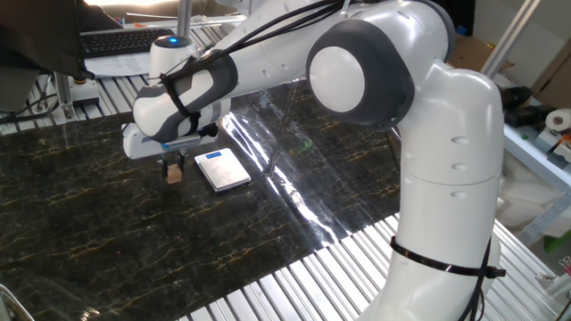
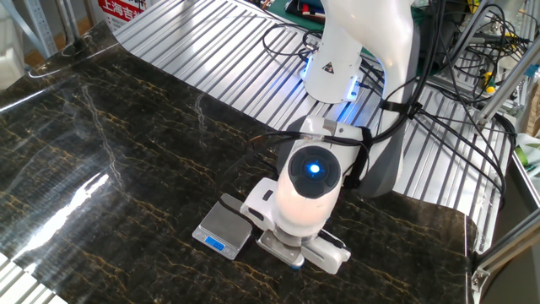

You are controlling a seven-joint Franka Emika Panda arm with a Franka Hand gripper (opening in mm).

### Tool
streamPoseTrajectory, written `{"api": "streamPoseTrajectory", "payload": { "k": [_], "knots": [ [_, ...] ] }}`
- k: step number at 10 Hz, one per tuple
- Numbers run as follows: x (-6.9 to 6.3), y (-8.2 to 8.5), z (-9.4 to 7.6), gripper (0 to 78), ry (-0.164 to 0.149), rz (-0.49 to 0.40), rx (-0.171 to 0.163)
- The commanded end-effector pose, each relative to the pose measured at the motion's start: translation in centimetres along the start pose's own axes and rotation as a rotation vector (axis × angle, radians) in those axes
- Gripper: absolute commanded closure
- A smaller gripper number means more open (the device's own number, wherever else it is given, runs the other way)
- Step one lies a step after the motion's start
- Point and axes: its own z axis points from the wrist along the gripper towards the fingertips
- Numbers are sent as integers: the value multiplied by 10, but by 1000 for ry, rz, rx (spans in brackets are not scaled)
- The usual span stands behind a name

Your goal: Place the block on the scale

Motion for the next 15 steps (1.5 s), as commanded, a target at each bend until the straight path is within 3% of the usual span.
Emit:
{"api": "streamPoseTrajectory", "payload": {
  "k": [1,3,4,8,10,11,15],
  "knots": [
    [-1,-4,-13,764,12,-33,23],
    [-4,-17,-24,764,45,-49,26],
    [-8,-34,-29,764,73,-75,27],
    [-24,-81,-12,764,42,-133,8],
    [-26,-87,-11,764,37,-135,6],
    [-28,-98,-9,764,38,-144,4],
    [-27,-108,-15,764,43,-142,8]
  ]
}}
